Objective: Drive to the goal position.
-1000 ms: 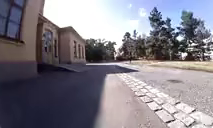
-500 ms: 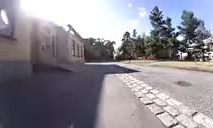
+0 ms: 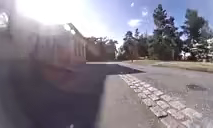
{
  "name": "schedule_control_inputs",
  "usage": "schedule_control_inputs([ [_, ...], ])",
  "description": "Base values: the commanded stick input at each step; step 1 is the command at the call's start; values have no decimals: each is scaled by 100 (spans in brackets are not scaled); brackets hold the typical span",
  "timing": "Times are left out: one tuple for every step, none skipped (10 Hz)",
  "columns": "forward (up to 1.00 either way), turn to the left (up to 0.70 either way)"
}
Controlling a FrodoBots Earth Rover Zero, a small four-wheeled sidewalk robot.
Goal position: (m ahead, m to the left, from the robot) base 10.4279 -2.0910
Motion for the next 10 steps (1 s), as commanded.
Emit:
schedule_control_inputs([
  [66, 0],
  [66, 0],
  [66, 0],
  [66, 0],
  [66, 0],
  [66, 0],
  [66, 0],
  [66, 0],
  [66, 0],
  [66, 0],
])
